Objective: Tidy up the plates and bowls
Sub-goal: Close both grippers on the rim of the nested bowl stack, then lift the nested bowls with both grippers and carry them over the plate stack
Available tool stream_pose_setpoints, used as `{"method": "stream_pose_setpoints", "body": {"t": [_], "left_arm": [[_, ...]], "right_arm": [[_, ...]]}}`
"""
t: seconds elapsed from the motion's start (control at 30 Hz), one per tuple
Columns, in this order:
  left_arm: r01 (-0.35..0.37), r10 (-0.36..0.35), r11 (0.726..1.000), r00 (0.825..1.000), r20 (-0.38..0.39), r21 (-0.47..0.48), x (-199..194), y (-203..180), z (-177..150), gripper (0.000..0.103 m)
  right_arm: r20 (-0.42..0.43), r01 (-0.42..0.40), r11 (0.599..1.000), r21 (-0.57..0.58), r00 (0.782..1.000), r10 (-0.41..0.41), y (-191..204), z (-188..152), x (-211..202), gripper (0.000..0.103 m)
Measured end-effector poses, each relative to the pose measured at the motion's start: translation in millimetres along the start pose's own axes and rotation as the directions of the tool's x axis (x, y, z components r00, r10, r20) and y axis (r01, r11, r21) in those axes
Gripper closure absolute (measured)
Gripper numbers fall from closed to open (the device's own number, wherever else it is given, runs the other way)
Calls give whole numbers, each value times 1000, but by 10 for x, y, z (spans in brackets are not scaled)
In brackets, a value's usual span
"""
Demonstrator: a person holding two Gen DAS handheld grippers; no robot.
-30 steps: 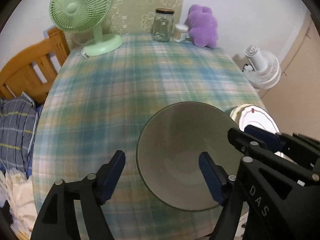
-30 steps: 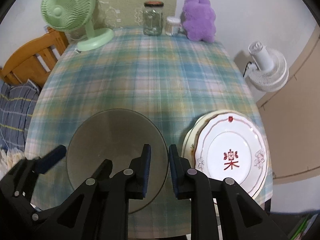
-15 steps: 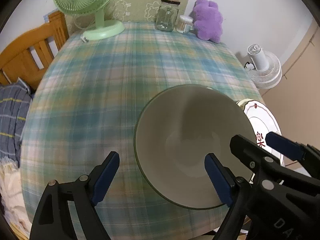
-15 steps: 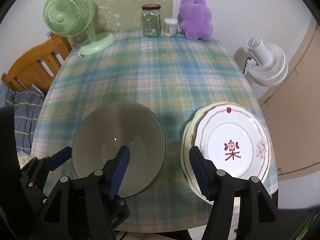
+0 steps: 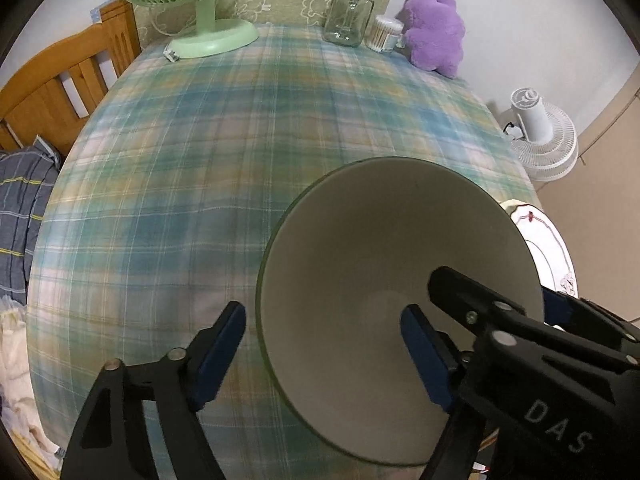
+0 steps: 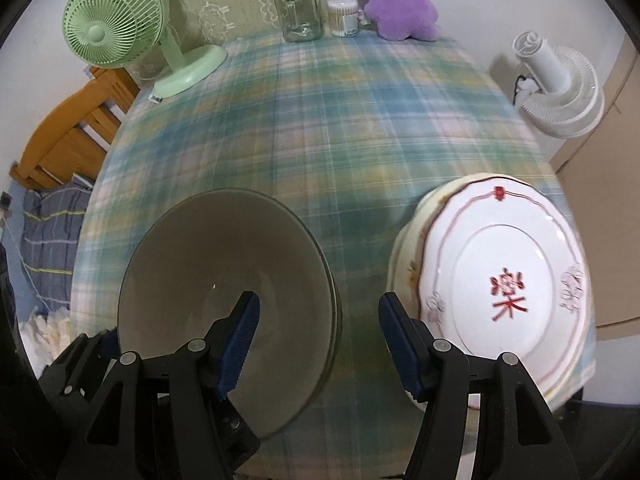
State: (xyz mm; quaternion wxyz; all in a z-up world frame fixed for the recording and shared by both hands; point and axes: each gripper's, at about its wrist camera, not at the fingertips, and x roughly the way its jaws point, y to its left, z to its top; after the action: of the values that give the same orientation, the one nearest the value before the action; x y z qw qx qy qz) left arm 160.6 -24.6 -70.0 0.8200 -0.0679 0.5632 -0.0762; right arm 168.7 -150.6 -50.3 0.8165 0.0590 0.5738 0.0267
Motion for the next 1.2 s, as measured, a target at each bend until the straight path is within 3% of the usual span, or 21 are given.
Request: {"method": "stream_pose_setpoints", "body": {"t": [0.2,0.67,1.2], "left_arm": [[-38,38,999,999,-36,-6,78,-25,11,37],[-75,75,997,996,-46,14,125,-142,94,41],[51,-48,998,997,-66,48,100,40,57,44]], "right_arm": [[-58,-104,994,27,993,106,-49,68,199,44],[-132,-226,974,-19,966,222,-98,164,415,57],[-97,-111,994,-4,989,110,61,90,297,57]]}}
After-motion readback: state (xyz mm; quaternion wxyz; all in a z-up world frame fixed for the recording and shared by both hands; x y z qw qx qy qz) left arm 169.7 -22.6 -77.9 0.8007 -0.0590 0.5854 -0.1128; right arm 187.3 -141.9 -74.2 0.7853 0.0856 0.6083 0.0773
